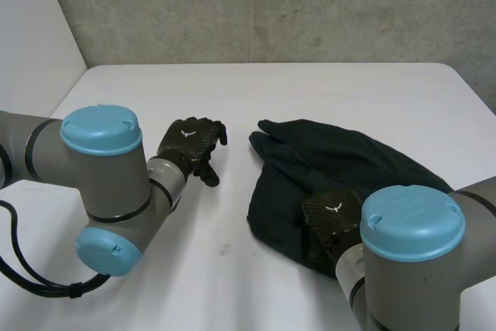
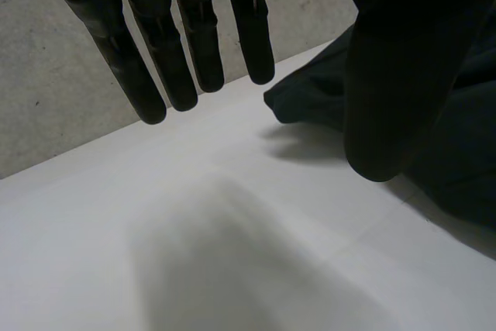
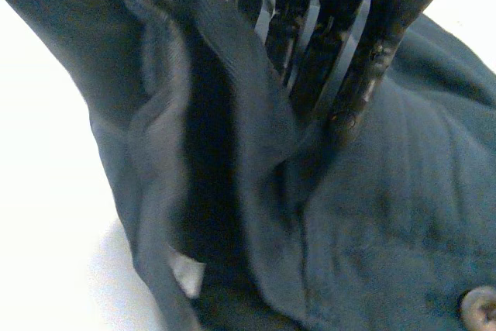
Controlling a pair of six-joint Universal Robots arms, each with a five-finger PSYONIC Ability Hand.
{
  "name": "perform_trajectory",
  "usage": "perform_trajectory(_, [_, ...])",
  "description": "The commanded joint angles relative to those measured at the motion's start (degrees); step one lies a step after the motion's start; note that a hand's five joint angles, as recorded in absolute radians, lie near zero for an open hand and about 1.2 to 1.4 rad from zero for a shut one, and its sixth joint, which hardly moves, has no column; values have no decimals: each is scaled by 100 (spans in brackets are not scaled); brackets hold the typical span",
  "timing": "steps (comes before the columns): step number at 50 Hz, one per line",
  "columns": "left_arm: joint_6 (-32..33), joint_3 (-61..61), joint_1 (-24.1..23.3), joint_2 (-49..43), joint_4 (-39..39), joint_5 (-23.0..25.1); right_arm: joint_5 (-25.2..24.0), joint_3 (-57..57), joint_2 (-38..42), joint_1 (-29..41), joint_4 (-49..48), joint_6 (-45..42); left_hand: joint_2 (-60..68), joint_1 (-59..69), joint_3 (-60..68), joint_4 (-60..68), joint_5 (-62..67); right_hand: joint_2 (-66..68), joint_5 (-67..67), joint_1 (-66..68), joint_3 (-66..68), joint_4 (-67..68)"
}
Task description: Fold the shorts.
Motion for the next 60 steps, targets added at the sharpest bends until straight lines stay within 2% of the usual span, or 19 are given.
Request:
perform_trajectory(1, [6, -22, -32, -1, -8, 18, -72, -40, 78, -61, -149, -657, 129, 106, 100, 141, 164, 2346, 2549, 3267, 2419, 2410])
perform_trajectory(6, [15, -22, -59, 8, -26, 18, -432, -453, -194, -87, -105, -884, -23, -45, -51, -11, 12, 2346, 2549, 3267, 2419, 2410])
perform_trajectory(12, [-20, -163, -58, 69, -140, 1, -687, -1261, -1311, -245, 132, -1798, -141, -163, -169, -129, -105, 2346, 2549, 3267, 2419, 2410])
perform_trajectory(18, [-309, -163, -190, 148, -281, -17, -688, -1771, -1417, -228, 475, -2273, -124, -146, -152, -112, -88, 2346, 2549, 3267, 2419, 2410])
perform_trajectory(23, [-1073, -84, -313, 122, -281, -8, -696, -2035, -1469, -219, 791, -2344, -308, -331, -337, -296, -273, 2346, 2549, 3267, 2419, 2410])
perform_trajectory(30, [-1759, 118, -392, 69, -272, -8, -705, -2097, -1601, -228, 932, -2344, -645, -668, -674, -633, -610, 2346, 2549, 3267, 2419, 2410])
perform_trajectory(37, [-1989, 241, -577, -10, -220, -79, -714, -1992, -1760, -211, 950, -2353, -696, -719, -725, -684, -661, 2346, 2549, 3267, 2419, 2410])
perform_trajectory(40, [-2015, 303, -586, -71, -106, -315, -714, -1930, -1777, -219, 950, -2353, -562, -584, -590, -550, -527, 2346, 2549, 3267, 2419, 2410])
perform_trajectory(41, [-2015, 320, -577, -89, -70, -412, -714, -1904, -1786, -245, 950, -2353, -478, -501, -507, -466, -443, 2346, 2549, 3267, 2419, 2410])
perform_trajectory(44, [-1963, 347, -577, -141, 44, -833, -714, -1877, -1786, -263, 950, -2353, 914, 892, 886, 926, 950, 2346, 2549, 3267, 2419, 2410])
perform_trajectory(45, [-1954, 347, -534, -142, 79, -965, -714, -1869, -1803, -272, 950, -2353, 2451, 2428, 2422, 2463, 2486, 2346, 2549, 3267, 2419, 2410])
perform_trajectory(47, [-1936, 356, -516, -150, 88, -1019, -714, -1869, -1830, -290, 950, -2353, 4675, 4653, 4647, 4688, 4711, 2346, 2549, 3267, 2419, 2410])
perform_trajectory(51, [-1744, 443, -437, -124, 35, -1045, -714, -1939, -1865, -298, 959, -2397, 4903, 4881, 4875, 4915, 4939, 2346, 2549, 3267, 2419, 2410])
perform_trajectory(54, [-1261, 400, -323, 104, 27, -1098, -723, -2009, -1944, -307, 950, -2590, 4903, 4881, 4875, 4915, 4939, 2346, 2549, 3267, 2419, 2410])
perform_trajectory(60, [-84, 31, 178, 1605, 35, -1028, -723, -2272, -1988, -535, 932, -3012, 4903, 4881, 4875, 4915, 4939, 2346, 2549, 3267, 2419, 2410])
